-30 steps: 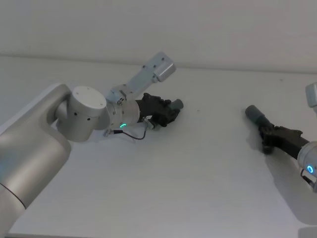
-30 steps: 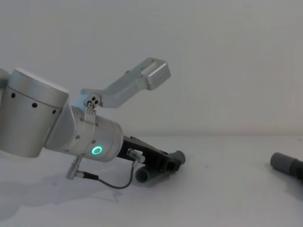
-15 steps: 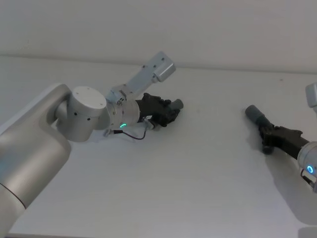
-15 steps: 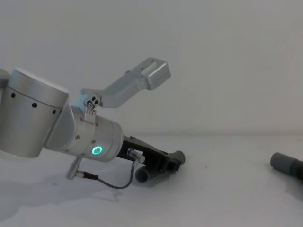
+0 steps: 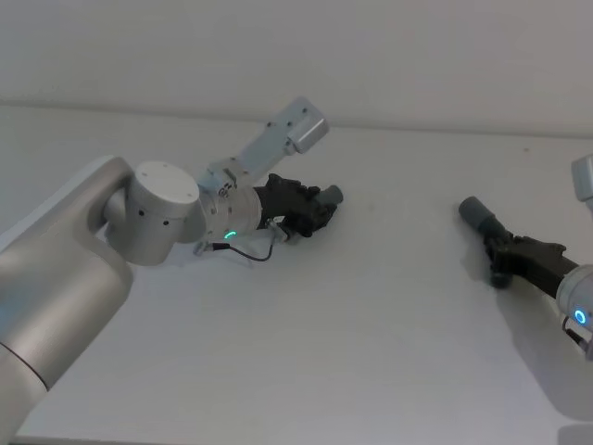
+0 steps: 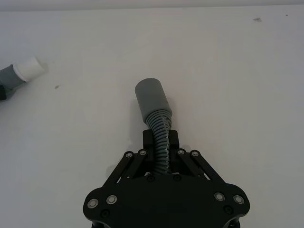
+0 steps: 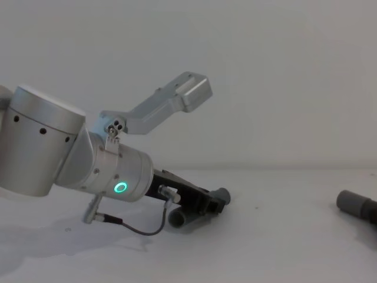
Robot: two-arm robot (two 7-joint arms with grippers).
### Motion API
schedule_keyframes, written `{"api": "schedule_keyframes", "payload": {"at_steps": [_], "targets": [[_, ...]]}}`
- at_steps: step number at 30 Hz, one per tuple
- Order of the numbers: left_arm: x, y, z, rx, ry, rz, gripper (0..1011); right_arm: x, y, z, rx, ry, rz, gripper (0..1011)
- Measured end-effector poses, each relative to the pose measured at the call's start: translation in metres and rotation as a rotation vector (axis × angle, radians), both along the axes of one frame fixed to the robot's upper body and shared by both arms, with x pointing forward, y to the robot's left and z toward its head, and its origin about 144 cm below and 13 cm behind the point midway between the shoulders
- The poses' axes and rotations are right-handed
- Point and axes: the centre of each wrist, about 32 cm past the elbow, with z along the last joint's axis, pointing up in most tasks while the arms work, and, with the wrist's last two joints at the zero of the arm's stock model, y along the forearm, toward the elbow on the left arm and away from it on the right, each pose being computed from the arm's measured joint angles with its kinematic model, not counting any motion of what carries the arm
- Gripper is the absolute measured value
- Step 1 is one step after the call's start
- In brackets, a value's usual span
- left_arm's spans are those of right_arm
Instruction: Use both hands to pick up one end of the pipe from the table, align the ends, and insert them.
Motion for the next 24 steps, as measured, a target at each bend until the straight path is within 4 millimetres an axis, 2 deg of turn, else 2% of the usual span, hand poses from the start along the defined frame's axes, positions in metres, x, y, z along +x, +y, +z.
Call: {"api": "schedule_keyframes", "payload": {"at_steps": [18,24], "targets": [[0.0000,0.0000,0.0000,0.000,0.000,0.000,356,-0.0044,-0.0028,-0.0031,0.003,-0.030,0.007,169],[0.0001,-0.0001,0.0003,-0.001,-0.001,0.000,356,-0.0081,-0.0100,0.0015,0.003,-0.088,0.011,168]]}}
